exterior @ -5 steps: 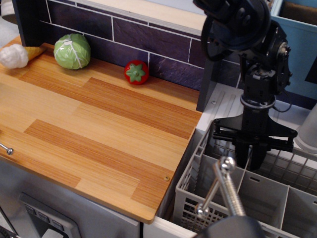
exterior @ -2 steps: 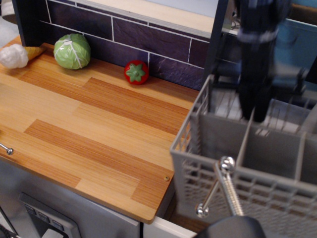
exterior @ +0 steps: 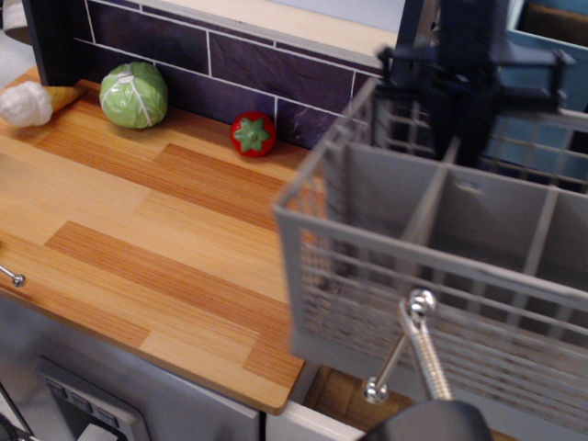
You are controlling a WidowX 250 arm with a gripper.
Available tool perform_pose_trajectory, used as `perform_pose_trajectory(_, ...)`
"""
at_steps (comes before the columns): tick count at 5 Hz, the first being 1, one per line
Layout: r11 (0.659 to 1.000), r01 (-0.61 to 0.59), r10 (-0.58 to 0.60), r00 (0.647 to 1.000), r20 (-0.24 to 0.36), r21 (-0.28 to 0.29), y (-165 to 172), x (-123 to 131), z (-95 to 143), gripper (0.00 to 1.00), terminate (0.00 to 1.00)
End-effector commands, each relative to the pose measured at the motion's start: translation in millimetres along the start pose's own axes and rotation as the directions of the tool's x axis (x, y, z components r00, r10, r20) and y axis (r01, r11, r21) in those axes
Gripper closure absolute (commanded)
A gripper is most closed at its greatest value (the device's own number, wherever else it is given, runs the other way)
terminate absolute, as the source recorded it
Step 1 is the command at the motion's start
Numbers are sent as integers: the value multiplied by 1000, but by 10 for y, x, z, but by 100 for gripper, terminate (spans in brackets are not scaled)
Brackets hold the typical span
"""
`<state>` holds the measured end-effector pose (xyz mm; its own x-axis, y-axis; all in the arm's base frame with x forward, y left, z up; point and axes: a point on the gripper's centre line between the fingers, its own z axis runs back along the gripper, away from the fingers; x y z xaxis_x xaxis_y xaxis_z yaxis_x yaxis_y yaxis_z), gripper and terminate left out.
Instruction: Move drying rack out of sink
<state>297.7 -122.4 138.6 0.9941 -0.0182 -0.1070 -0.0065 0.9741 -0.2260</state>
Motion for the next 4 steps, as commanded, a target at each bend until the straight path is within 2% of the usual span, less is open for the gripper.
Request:
perform_pose_trajectory(1,999,13,-15,999,52,41,685,57,444,100,0)
perform_pose_trajectory(2,1000,20,-20,1000,-13,19,1009,121,492,100,0)
perform_pose_trajectory(3,1000,-23,22,999,-40,-16,1268,7,664,100,0)
perform_pose_trajectory(4,995,-62,71,991,-118,78,1638,15,852,100,100)
